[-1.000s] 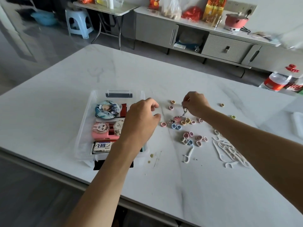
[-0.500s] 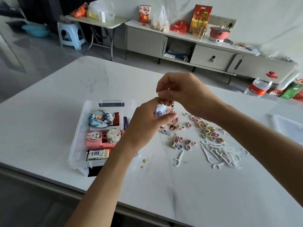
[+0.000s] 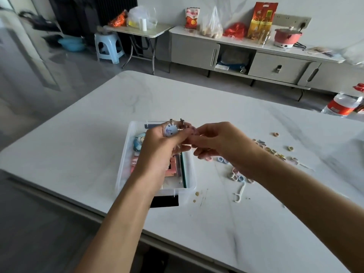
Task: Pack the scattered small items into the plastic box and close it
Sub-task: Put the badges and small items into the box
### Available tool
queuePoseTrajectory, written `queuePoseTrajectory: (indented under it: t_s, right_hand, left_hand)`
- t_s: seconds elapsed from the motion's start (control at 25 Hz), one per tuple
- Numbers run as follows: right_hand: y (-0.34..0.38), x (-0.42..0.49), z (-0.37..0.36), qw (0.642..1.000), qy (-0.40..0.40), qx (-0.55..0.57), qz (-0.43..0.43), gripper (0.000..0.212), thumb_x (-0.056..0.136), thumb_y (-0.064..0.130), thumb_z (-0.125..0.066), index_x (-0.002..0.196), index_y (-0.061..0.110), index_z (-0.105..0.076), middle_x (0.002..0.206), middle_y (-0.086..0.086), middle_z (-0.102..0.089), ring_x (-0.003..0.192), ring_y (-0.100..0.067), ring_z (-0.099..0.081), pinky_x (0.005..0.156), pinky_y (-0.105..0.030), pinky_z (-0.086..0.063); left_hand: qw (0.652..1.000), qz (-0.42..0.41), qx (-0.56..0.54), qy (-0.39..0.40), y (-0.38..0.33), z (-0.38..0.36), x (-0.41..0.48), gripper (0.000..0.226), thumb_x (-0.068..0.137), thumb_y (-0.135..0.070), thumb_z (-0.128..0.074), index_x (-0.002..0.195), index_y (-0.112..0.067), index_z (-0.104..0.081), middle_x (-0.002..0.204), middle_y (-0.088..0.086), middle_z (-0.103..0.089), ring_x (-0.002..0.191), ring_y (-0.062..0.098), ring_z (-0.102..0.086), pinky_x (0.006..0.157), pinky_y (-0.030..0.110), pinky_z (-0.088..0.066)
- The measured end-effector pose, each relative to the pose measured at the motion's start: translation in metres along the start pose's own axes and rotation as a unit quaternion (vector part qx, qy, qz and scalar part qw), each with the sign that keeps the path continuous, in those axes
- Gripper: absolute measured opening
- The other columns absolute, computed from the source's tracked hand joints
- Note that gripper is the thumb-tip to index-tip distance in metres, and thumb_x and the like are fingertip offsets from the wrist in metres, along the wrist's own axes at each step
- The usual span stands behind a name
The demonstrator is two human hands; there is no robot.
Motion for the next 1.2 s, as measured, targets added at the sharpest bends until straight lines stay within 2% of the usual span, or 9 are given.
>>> queuePoseTrajectory:
  t_s: [0.16, 0.24, 0.4, 0.52, 0.72, 0.8, 0.92, 1.04, 1.2]
  right_hand:
    - [0.004, 0.014, -0.017, 0.994, -0.045, 0.095, -0.009, 0.015, 0.08, 0.019, -0.077, 0.083, 0.005, -0.071, 0.07, -0.009, -0.072, 0.057, -0.013, -0.067, 0.053, -0.017, -0.052]
    - [0.007, 0.019, -0.025, 0.991, -0.045, 0.126, -0.021, 0.016, 0.08, 0.019, -0.077, 0.085, 0.005, -0.071, 0.072, -0.007, -0.073, 0.059, -0.012, -0.065, 0.055, -0.017, -0.053]
    - [0.004, 0.024, -0.044, 0.995, -0.037, 0.084, -0.043, 0.028, 0.081, 0.023, -0.077, 0.09, -0.002, -0.07, 0.088, -0.02, -0.072, 0.075, -0.019, -0.063, 0.08, -0.032, -0.059]
    - [0.007, 0.026, -0.05, 0.987, -0.02, 0.15, -0.056, 0.021, 0.08, 0.011, -0.076, 0.087, -0.005, -0.064, 0.097, -0.028, -0.07, 0.082, -0.03, -0.07, 0.08, -0.036, -0.06]
    - [0.008, 0.034, -0.054, 0.995, 0.016, 0.074, -0.062, 0.022, 0.074, 0.005, -0.08, 0.089, -0.001, -0.066, 0.088, -0.021, -0.073, 0.074, -0.026, -0.071, 0.074, -0.034, -0.061]
    - [0.004, 0.036, -0.061, 0.994, 0.07, -0.01, -0.078, 0.014, 0.073, 0.004, -0.081, 0.083, 0.004, -0.071, 0.08, -0.012, -0.075, 0.07, -0.019, -0.069, 0.072, -0.03, -0.061]
    - [-0.005, 0.041, -0.08, 0.976, 0.152, -0.131, -0.08, 0.01, 0.074, 0.007, -0.081, 0.081, 0.008, -0.074, 0.067, 0.001, -0.072, 0.059, -0.01, -0.065, 0.067, -0.025, -0.06]
    - [-0.012, 0.046, -0.098, 0.96, 0.189, -0.185, -0.091, 0.014, 0.073, 0.008, -0.081, 0.086, 0.008, -0.075, 0.063, 0.005, -0.07, 0.057, -0.012, -0.066, 0.067, -0.024, -0.06]
    - [-0.013, 0.046, -0.112, 0.948, 0.225, -0.199, -0.106, 0.011, 0.074, 0.01, -0.081, 0.07, 0.015, -0.071, 0.049, 0.016, -0.064, 0.044, -0.003, -0.063, 0.048, -0.012, -0.05]
  left_hand:
    - [0.989, 0.092, -0.024, -0.118, 0.005, 0.015, 0.007, 0.04, 0.096, -0.041, -0.054, 0.103, -0.005, -0.073, 0.107, 0.014, -0.073, 0.108, 0.031, -0.065, 0.102, 0.044, -0.046]
    - [0.975, 0.127, -0.107, -0.147, 0.007, 0.02, 0.009, 0.043, 0.098, -0.037, -0.052, 0.112, 0.001, -0.068, 0.115, 0.018, -0.07, 0.109, 0.031, -0.064, 0.104, 0.043, -0.045]
    - [0.974, 0.093, -0.187, -0.09, 0.009, 0.024, 0.01, 0.027, 0.1, -0.015, -0.05, 0.096, 0.003, -0.068, 0.089, 0.013, -0.07, 0.082, 0.02, -0.066, 0.078, 0.028, -0.054]
    - [0.986, 0.056, -0.116, -0.11, 0.005, 0.039, 0.011, 0.013, 0.094, -0.003, -0.057, 0.094, -0.005, -0.07, 0.08, 0.007, -0.073, 0.068, 0.015, -0.067, 0.061, 0.023, -0.055]
    - [0.988, 0.057, 0.078, -0.122, -0.003, 0.076, 0.009, 0.018, 0.085, 0.0, -0.068, 0.099, -0.01, -0.072, 0.087, 0.014, -0.073, 0.07, 0.019, -0.064, 0.066, 0.03, -0.052]
    - [0.955, 0.038, 0.281, -0.086, -0.008, 0.092, 0.004, 0.016, 0.079, -0.006, -0.075, 0.093, -0.015, -0.075, 0.083, 0.007, -0.074, 0.068, 0.014, -0.065, 0.065, 0.026, -0.048]
    - [0.852, 0.04, 0.522, -0.018, -0.014, 0.1, -0.007, 0.012, 0.072, -0.015, -0.082, 0.079, -0.022, -0.076, 0.072, -0.005, -0.071, 0.067, 0.009, -0.066, 0.061, 0.022, -0.046]
    - [0.8, 0.053, 0.598, 0.01, -0.017, 0.096, -0.011, 0.011, 0.071, -0.014, -0.08, 0.077, -0.023, -0.078, 0.076, 0.002, -0.07, 0.071, 0.019, -0.068, 0.067, 0.028, -0.051]
    - [0.726, 0.057, 0.685, 0.017, -0.017, 0.091, -0.015, 0.017, 0.07, -0.016, -0.078, 0.08, -0.03, -0.075, 0.075, -0.003, -0.056, 0.077, 0.024, -0.061, 0.065, 0.029, -0.043]
Point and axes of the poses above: each hand's wrist, its own x-axis towards the middle knuckle, its own z-axis out of the back of the hand, y = z × x, the point moved 2 cm from there along x, towards the middle knuckle
